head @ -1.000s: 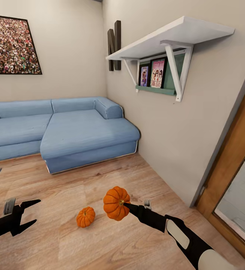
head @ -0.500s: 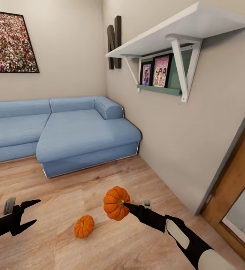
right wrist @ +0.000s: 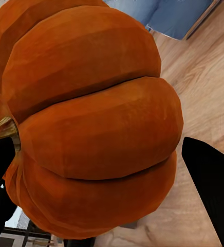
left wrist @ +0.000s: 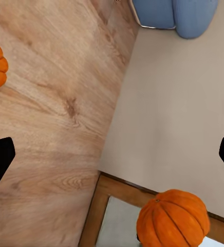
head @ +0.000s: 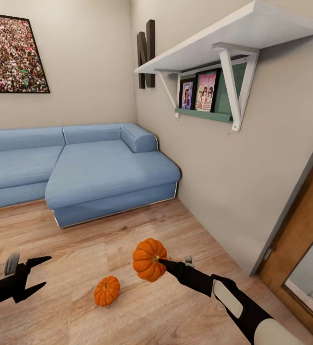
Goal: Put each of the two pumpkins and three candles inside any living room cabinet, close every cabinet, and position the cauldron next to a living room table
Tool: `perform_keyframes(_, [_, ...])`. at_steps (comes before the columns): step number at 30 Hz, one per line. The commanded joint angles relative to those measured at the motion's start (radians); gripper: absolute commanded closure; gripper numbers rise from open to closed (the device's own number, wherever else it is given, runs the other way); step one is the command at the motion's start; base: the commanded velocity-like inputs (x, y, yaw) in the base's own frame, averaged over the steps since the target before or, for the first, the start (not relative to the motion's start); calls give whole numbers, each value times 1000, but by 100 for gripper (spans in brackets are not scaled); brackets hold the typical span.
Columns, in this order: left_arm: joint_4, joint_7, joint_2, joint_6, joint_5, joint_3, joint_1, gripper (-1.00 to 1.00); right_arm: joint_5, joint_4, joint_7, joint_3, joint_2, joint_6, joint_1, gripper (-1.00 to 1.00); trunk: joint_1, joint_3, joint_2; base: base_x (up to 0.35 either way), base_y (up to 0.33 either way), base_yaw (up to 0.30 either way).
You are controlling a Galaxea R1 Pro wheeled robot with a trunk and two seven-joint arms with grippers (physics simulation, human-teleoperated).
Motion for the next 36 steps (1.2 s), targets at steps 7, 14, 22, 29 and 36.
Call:
perform_keyframes(7, [12, 11, -7, -52, -76, 0, -3, -100, -11, -16, 4, 7, -3, 27, -1, 100, 0, -1, 0, 0, 0, 0])
perform_keyframes(14, [100, 7, -138, -247, -418, -3, -26, -100, -10, -92, -2, 6, 3, 99, -1, 100, 0, -1, 0, 0, 0, 0])
perform_keyframes(22, [265, -213, -204, -313, -696, -33, -103, -100, -10, -212, -5, 64, 4, 126, -1, 100, 0, -1, 0, 0, 0, 0])
perform_keyframes(29, [299, -477, -216, -352, -880, -44, -105, -100, -12, -304, -79, 106, 5, 136, -1, 100, 0, -1, 0, 0, 0, 0])
perform_keyframes(36, [314, -487, -221, -421, -888, -43, -105, -100, -12, -308, -85, 107, 6, 136, -1, 100, 0, -1, 0, 47, 0, 0])
